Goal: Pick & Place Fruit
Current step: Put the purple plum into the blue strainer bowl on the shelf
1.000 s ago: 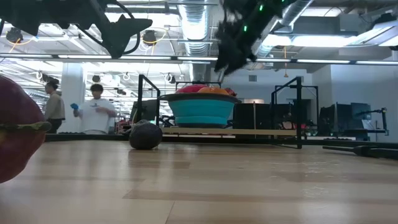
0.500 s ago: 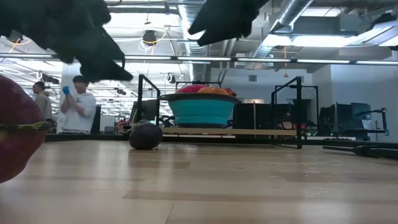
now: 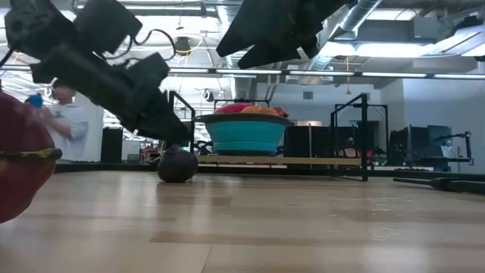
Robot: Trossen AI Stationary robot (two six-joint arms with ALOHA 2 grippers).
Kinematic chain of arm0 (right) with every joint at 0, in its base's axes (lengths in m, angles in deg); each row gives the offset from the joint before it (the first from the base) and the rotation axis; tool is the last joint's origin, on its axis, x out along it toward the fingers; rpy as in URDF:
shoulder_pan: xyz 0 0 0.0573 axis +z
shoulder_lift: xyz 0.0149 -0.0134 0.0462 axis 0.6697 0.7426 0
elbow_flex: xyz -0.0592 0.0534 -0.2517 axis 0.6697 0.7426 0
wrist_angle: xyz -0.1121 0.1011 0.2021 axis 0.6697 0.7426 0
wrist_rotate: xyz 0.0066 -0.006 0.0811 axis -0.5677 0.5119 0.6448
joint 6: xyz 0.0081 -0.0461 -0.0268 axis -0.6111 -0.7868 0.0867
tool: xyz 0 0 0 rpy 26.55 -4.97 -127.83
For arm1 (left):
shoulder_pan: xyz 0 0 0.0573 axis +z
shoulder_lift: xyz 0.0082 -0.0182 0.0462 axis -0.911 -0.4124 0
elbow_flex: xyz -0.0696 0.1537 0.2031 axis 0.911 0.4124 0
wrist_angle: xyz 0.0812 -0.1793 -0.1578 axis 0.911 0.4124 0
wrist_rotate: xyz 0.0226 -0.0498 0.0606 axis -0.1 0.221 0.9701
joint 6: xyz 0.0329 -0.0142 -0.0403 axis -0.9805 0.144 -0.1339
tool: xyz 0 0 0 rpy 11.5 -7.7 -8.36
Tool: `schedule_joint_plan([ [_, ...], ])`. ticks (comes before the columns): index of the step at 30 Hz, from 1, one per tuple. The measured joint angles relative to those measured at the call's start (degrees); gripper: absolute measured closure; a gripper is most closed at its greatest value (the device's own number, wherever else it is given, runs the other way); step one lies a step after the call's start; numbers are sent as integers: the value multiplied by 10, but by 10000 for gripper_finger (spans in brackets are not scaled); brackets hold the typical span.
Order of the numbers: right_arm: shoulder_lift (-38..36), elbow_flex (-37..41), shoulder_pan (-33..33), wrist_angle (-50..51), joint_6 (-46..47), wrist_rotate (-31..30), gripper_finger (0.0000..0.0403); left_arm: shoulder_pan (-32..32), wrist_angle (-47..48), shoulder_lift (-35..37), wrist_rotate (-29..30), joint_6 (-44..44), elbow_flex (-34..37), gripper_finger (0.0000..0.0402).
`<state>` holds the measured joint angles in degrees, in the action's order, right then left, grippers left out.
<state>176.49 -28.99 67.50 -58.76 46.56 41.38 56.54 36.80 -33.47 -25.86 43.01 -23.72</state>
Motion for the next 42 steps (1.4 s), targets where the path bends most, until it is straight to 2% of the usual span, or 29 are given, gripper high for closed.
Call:
schedule_joint_plan([
  [4,-3,0,3,-2,0,0,147,12,-7,-30,0,2,0,88],
  [10,-3,0,8,-1,2,0,147,15,-16,-59,-33,16,0,90],
  [16,-3,0,16,2,9,1,147,15,-30,-67,-56,23,-1,125],
  [20,1,19,29,7,46,-6,147,15,-56,-51,-100,57,0,151],
  [23,2,67,44,-31,89,-15,147,15,-66,-22,-145,101,0,156],
  [26,2,106,60,-88,94,-37,147,15,-95,17,-196,151,0,154],
  [30,1,111,66,-137,35,-47,147,15,-130,74,-242,204,0,153],
  [38,2,107,18,-267,-178,-47,143,15,-175,162,-233,226,0,148],
  [42,2,77,-3,-293,-258,-47,112,15,-177,179,-223,226,0,148],
])
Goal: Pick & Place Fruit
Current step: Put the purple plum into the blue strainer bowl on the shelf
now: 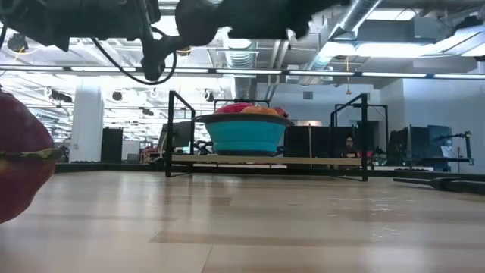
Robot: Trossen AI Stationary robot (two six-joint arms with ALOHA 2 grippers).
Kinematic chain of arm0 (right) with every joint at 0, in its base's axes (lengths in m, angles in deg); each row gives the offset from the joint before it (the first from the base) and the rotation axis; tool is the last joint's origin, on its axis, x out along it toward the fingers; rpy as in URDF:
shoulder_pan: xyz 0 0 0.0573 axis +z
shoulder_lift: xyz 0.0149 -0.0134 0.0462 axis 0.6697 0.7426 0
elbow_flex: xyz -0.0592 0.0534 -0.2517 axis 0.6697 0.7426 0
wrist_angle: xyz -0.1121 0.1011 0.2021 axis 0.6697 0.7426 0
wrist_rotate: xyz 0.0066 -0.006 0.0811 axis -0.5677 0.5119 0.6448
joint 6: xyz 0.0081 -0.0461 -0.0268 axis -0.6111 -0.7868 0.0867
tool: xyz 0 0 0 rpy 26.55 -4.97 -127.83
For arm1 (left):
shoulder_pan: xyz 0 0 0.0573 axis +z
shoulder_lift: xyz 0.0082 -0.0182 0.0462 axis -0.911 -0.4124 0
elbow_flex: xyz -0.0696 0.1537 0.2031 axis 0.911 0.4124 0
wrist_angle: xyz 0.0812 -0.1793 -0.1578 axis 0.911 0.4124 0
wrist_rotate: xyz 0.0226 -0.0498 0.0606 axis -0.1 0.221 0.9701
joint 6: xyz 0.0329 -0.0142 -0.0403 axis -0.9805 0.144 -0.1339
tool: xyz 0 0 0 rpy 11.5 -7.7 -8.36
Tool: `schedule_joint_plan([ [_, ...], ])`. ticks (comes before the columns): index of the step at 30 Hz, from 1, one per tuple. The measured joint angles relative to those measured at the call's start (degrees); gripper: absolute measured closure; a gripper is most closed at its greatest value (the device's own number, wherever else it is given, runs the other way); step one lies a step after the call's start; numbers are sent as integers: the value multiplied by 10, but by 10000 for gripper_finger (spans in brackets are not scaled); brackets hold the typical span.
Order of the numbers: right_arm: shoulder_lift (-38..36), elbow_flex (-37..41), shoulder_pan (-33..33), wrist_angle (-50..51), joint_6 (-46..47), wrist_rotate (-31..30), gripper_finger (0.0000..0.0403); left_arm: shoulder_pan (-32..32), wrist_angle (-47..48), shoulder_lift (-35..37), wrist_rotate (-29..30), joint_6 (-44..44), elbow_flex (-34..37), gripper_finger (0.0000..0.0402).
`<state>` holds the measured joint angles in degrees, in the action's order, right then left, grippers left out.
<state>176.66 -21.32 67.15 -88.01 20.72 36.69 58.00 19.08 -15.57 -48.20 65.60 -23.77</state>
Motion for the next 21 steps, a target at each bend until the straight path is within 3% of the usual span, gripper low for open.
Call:
schedule_joint_plan([
  [4,0,-27,-21,1,-77,0,54,0,-2,0,9,-2,0,147],
  [9,4,-46,-50,2,-83,0,8,0,-3,0,22,-3,0,147],
  [21,67,-116,-80,-15,-100,-16,34,0,-14,0,37,-16,0,147],
])
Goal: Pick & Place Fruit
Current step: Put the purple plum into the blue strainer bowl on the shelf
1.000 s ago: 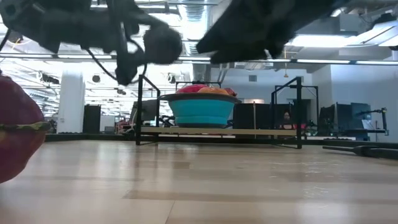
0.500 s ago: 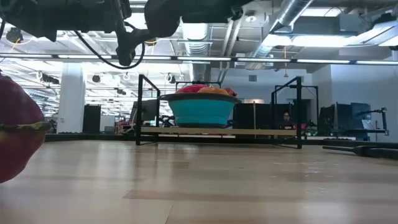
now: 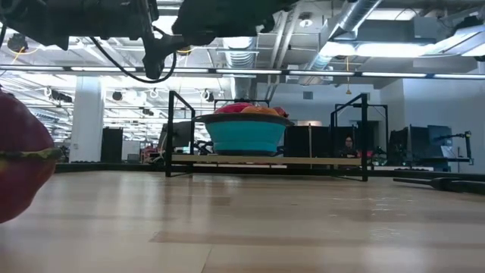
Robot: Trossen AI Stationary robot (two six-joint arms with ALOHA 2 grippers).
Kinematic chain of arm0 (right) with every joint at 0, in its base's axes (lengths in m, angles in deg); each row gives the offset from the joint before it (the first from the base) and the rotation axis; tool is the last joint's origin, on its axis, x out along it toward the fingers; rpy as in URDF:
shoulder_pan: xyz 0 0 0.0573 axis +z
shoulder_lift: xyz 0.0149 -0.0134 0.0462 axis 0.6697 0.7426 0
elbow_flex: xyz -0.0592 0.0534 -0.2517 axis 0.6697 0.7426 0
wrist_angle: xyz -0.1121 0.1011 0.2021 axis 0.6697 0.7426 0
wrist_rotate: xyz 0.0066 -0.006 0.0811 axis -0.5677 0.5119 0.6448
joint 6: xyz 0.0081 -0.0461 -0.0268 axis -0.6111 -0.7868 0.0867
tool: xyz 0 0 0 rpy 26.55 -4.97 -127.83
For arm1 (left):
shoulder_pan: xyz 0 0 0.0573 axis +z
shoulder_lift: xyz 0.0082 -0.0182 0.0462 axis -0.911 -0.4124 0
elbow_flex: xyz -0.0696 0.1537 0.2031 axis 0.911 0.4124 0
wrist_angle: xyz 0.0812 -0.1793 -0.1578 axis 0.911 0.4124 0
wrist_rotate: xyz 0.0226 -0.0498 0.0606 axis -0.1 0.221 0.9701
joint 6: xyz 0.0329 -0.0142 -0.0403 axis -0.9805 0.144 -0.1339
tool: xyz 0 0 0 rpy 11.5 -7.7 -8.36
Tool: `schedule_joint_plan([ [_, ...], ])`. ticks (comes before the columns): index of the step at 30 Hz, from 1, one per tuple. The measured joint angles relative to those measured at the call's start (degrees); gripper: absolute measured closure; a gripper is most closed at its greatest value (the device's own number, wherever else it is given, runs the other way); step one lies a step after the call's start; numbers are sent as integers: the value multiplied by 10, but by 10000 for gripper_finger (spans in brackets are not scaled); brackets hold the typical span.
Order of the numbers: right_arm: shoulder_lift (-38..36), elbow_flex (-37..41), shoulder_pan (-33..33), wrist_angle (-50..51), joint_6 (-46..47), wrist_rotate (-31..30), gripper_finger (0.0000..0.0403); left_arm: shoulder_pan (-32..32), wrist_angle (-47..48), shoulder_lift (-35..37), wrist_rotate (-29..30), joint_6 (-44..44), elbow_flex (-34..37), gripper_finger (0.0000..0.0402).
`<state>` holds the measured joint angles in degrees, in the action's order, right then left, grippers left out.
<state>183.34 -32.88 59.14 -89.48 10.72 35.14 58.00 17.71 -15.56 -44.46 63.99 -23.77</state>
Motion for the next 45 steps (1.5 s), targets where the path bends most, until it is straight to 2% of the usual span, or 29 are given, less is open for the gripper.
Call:
schedule_joint_plan([
  [4,0,-14,0,3,-9,-2,52,0,-2,0,0,0,0,147],
  [10,-4,-13,9,8,-14,-12,114,0,-7,0,-1,-3,-1,141],
  [14,-4,-13,19,14,-11,-13,144,0,-7,0,-6,-15,-1,121],
  [18,-5,-13,36,52,26,-12,148,1,-8,0,-20,-63,0,85],
  [22,-22,-13,55,139,89,-10,149,9,-11,10,-37,-92,0,53],
  [28,-89,-13,64,396,270,-8,150,-4,13,28,-44,-157,0,38],
  [32,-150,-13,31,521,366,58,144,-38,62,30,-30,-191,0,49],
  [35,-187,-13,-14,564,376,106,140,-70,109,28,8,-208,0,60],
  [39,-227,-13,-101,568,324,179,139,-108,144,28,43,-213,0,73],
  [45,-239,-13,-263,510,280,367,138,-126,146,28,46,-228,0,86],
])
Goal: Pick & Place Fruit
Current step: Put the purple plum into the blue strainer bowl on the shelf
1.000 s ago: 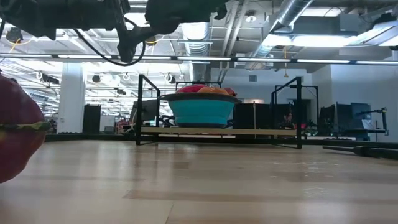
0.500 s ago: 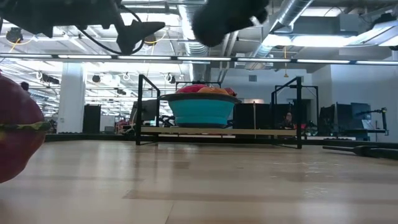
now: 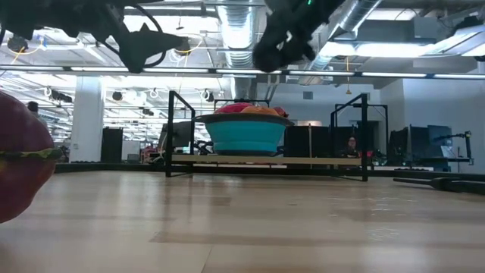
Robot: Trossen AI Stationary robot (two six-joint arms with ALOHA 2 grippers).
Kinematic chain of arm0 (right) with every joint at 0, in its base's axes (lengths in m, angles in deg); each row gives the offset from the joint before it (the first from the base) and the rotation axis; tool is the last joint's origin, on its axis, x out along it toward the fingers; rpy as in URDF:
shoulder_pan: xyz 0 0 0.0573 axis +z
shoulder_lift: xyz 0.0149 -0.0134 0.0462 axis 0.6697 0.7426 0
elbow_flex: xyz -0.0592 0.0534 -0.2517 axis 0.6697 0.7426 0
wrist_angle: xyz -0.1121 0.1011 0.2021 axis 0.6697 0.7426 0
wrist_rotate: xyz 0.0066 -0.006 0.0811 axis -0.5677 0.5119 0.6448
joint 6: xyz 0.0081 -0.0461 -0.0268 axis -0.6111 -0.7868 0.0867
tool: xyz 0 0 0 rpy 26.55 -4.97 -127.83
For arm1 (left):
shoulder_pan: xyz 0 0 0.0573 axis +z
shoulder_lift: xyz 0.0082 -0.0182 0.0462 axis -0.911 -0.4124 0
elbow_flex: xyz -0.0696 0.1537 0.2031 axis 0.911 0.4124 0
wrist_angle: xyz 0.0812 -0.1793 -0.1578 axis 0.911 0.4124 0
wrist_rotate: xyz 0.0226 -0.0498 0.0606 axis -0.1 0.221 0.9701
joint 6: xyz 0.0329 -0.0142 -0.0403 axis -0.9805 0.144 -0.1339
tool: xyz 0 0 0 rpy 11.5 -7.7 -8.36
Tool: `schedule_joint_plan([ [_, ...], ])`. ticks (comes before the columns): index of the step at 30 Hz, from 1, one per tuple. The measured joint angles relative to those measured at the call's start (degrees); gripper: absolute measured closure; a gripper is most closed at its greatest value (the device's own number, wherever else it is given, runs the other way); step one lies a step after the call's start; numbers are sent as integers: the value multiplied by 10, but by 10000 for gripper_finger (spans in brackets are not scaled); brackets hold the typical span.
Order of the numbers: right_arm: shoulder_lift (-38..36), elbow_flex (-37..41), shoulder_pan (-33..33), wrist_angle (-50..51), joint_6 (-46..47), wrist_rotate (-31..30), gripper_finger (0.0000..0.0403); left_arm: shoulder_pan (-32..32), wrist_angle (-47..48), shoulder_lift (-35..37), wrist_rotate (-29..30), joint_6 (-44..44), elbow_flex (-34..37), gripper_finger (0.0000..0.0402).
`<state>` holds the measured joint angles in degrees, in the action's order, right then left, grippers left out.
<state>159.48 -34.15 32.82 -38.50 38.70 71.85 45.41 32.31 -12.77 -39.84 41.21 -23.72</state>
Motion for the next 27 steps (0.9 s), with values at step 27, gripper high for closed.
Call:
schedule_joint_plan([
  [27,222,-154,-56,14,-27,103,136,0,0,0,1,3,0,92],
])
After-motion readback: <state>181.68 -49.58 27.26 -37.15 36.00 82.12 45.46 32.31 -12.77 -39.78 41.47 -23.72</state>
